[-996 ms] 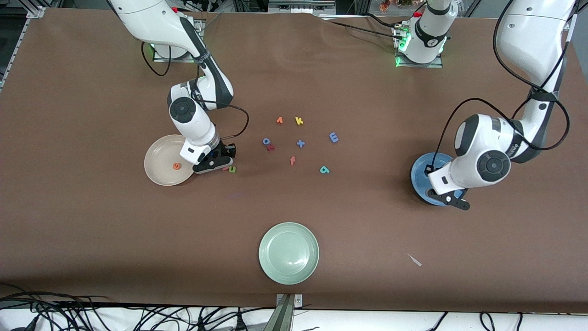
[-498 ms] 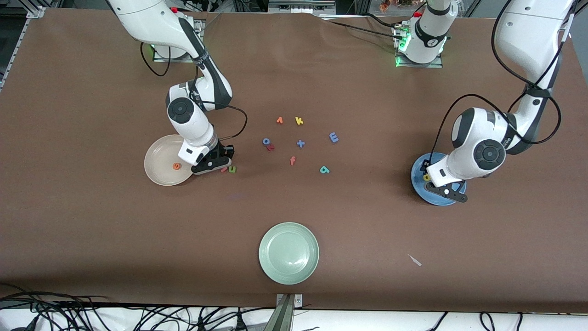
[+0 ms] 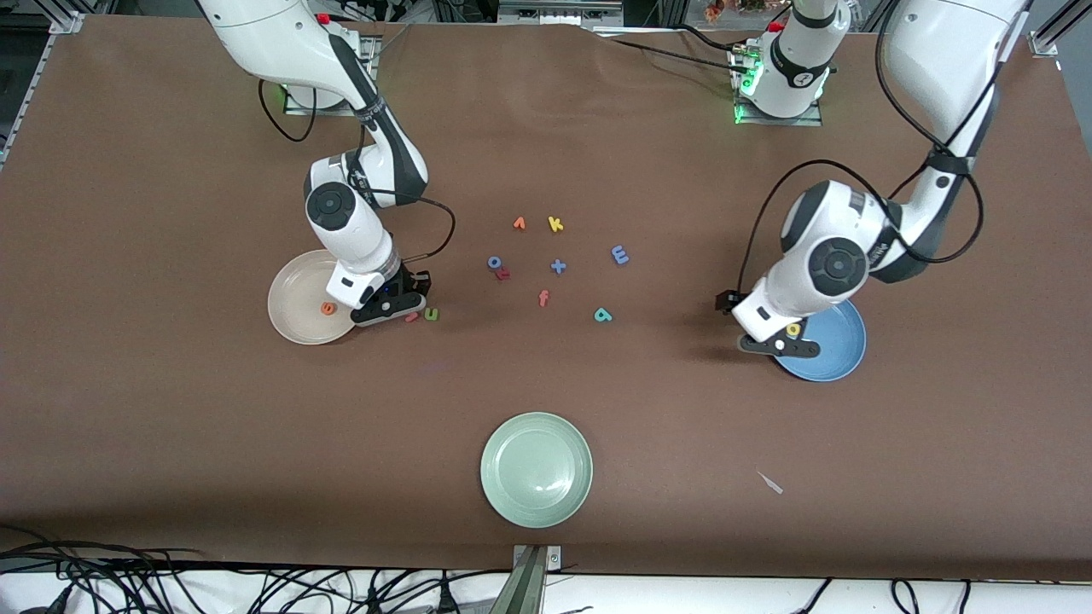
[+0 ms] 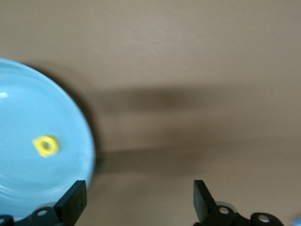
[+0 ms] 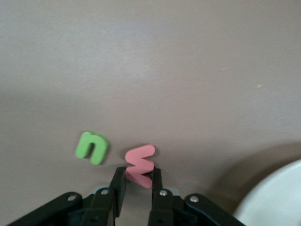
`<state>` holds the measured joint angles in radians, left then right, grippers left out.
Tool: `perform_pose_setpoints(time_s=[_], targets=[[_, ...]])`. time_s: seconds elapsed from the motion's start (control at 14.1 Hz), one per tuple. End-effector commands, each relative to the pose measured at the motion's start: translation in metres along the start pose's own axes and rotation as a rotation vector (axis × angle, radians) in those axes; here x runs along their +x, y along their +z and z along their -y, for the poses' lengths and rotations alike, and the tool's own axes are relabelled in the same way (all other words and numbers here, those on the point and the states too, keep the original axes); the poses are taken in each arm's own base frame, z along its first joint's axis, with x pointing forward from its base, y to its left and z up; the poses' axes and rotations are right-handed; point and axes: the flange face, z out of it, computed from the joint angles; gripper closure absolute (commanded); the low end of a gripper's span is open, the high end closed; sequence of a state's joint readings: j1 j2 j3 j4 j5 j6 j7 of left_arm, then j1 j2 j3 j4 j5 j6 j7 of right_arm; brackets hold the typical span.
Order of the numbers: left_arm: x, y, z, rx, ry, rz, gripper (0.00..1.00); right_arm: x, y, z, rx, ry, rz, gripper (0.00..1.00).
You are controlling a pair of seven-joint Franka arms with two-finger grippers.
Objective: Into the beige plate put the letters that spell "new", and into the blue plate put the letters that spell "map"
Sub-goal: 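Place the pink letter on the cream plate while the left gripper reaches blue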
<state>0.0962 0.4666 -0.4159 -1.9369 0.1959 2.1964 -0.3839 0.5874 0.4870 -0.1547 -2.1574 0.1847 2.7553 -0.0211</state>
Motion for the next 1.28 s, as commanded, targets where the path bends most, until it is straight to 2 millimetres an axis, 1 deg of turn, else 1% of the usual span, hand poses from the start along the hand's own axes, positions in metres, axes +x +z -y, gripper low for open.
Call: perform_pose_setpoints(time_s=[0.0,0.07,0.14,0.28,0.36,0.43,0.5,0.57,0.64,0.78,0.85,0.92,1.0,1.07,1.21], targets=[[-0.019,-0.001,-0.039,-0.019,-0.108,0.021,0.0,0.007,-0.023,-0.026,0.003,-0.03,0.016,0.83],[-0.026,-0.003,-0.058,-0.026,-0.168,0.023,0.0,0.012,-0.033,-0.036,0.002,-0.037,0.037,0.83],[-0.034,-0.001,-0.071,-0.028,-0.212,0.031,0.0,0.016,-0.042,-0.041,0.007,-0.05,0.061,0.83],[-0.045,-0.001,-0.096,-0.027,-0.269,0.032,0.0,0.02,-0.06,-0.074,0.002,-0.077,0.099,0.83],[-0.05,0.0,-0.108,-0.027,-0.292,0.031,0.0,0.016,-0.065,-0.089,0.006,-0.099,0.126,0.83],[-0.057,0.005,-0.119,-0.036,-0.32,0.02,0.0,0.01,-0.068,-0.108,0.007,-0.108,0.157,0.83],[-0.068,0.016,-0.133,-0.053,-0.359,0.005,0.0,0.003,-0.07,-0.131,0.006,-0.119,0.178,0.83],[-0.078,0.024,-0.145,-0.068,-0.386,-0.012,0.0,-0.008,-0.069,-0.143,0.009,-0.117,0.195,0.83],[-0.087,0.032,-0.152,-0.069,-0.405,-0.017,0.0,-0.021,-0.065,-0.146,0.014,-0.104,0.205,0.82],[-0.097,0.037,-0.169,-0.084,-0.418,-0.024,0.0,-0.048,-0.059,-0.159,0.006,-0.074,0.187,0.79],[-0.102,0.045,-0.178,-0.084,-0.419,-0.016,0.0,-0.055,-0.058,-0.163,0.008,-0.063,0.188,0.63],[-0.105,0.05,-0.184,-0.094,-0.424,-0.014,0.0,-0.054,-0.063,-0.163,0.011,-0.062,0.182,0.44],[-0.109,0.056,-0.189,-0.093,-0.427,-0.008,0.0,-0.053,-0.068,-0.162,0.016,-0.061,0.174,0.35],[-0.113,0.061,-0.194,-0.086,-0.408,-0.01,0.0,-0.05,-0.073,-0.157,0.02,-0.056,0.165,0.33],[-0.111,0.072,-0.197,-0.084,-0.417,-0.024,0.01,-0.043,-0.074,-0.139,0.023,-0.046,0.155,0.33]])
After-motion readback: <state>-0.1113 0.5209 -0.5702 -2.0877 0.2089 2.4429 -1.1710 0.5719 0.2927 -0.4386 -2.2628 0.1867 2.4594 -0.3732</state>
